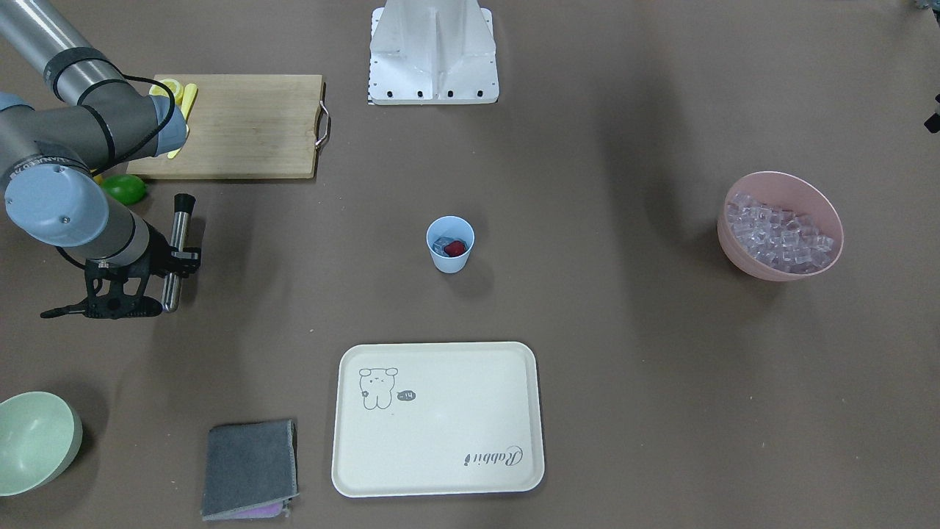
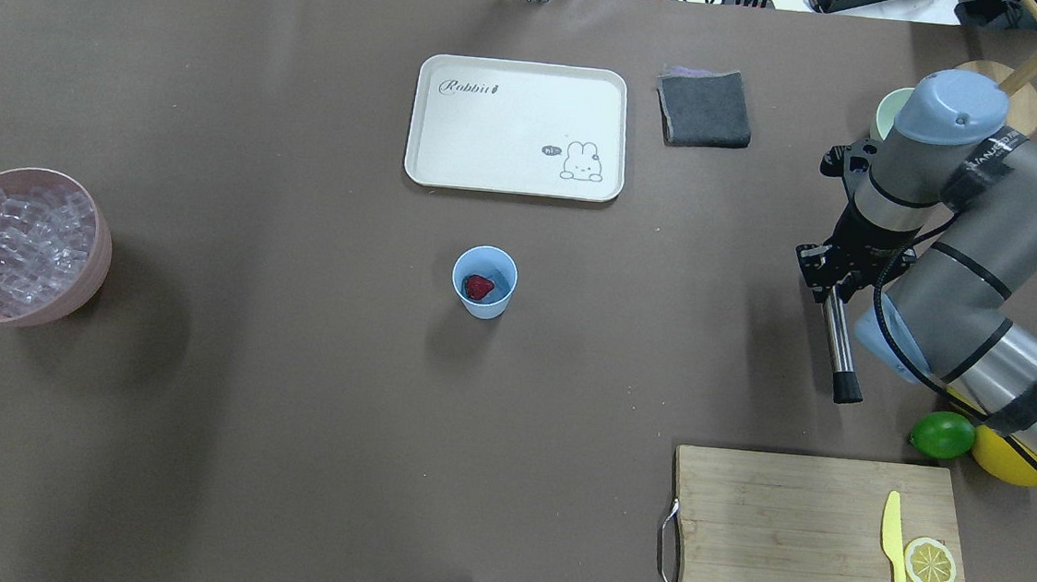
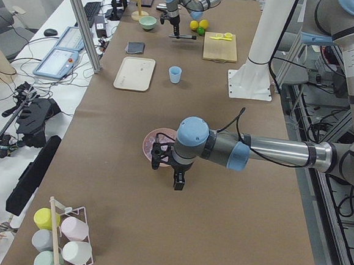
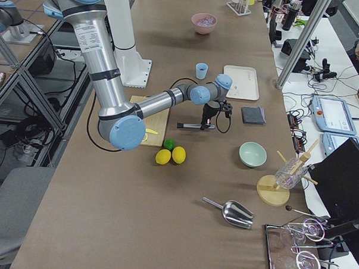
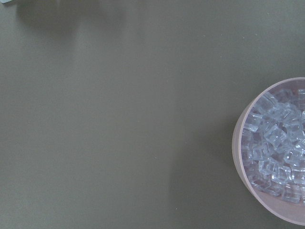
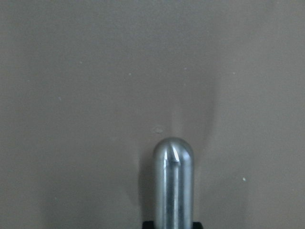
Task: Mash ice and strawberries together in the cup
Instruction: 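Lower the scoop onto the table and open the right gripper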
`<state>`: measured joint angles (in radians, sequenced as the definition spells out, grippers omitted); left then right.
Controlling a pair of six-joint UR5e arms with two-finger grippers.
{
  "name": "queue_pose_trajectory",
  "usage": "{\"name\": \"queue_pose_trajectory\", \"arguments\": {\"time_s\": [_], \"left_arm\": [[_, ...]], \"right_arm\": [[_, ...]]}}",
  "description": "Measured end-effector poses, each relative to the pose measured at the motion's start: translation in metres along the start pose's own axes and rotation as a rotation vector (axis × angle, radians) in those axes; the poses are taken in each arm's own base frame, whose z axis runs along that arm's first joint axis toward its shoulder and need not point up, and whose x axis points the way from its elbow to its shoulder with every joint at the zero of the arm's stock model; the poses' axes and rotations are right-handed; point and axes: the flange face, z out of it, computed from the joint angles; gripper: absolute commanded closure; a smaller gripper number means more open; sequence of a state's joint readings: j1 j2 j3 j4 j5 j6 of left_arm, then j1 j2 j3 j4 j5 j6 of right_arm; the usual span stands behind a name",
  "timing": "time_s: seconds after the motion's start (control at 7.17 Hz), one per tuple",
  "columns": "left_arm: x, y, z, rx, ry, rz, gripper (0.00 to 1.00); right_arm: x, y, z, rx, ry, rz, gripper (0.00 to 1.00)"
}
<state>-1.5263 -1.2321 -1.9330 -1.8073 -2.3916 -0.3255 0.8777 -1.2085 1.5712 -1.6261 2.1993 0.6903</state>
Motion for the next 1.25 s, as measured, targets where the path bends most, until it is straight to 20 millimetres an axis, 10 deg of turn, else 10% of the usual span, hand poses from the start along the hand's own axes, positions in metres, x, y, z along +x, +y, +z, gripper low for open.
{"name": "queue_pose_trajectory", "arguments": {"time_s": [0.28, 0.42, 0.56, 1.25], "left_arm": [[-0.0017, 0.0025, 0.0007, 0.002, 0.001, 0.003, 0.01], [-0.0021, 0.0027, 0.001, 0.002, 0.001, 0.003, 0.01], [-0.0027, 0.0033, 0.0014, 0.001, 0.0, 0.002, 0.01], [-0.0046, 0.0056, 0.0024, -0.002, -0.001, -0.002, 0.01]], "right_arm": [[-0.001, -0.0061, 0.0041, -0.007, 0.005, 0.003, 1.0], [-0.0009, -0.0076, 0.0058, -0.009, 0.007, 0.003, 0.63], [-0.0011, -0.0088, 0.0068, -0.011, 0.008, 0.004, 0.01], [-0.0098, -0.0118, 0.0031, -0.004, 0.003, -0.01, 0.0]]}}
